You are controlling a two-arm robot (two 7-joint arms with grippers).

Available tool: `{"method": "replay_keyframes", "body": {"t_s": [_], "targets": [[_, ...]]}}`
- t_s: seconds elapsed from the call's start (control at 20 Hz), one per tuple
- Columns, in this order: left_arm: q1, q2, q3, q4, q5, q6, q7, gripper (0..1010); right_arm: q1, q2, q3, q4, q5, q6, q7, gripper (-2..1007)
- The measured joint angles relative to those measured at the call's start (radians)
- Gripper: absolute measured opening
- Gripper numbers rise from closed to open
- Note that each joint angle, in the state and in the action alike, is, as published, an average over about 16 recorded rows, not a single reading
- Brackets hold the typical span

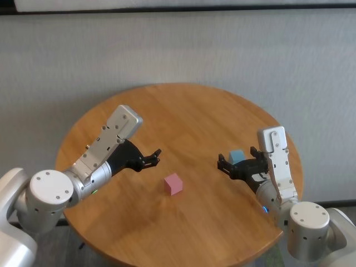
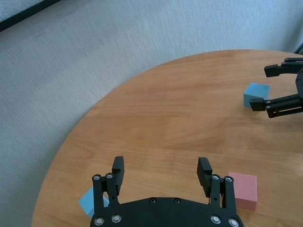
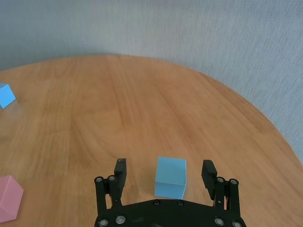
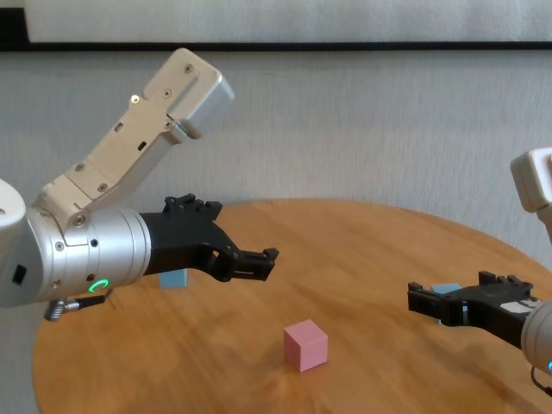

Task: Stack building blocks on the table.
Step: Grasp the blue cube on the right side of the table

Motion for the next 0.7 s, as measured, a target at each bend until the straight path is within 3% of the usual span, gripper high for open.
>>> {"method": "replay_keyframes", "body": {"t_s": [0.7], "targets": [[0.000,0.000,0.000,0.000,0.000,0.000,0.000,1000,0.015,-0.028,0.018,0.053,-0.032,-0.002,0.011,1005]]}}
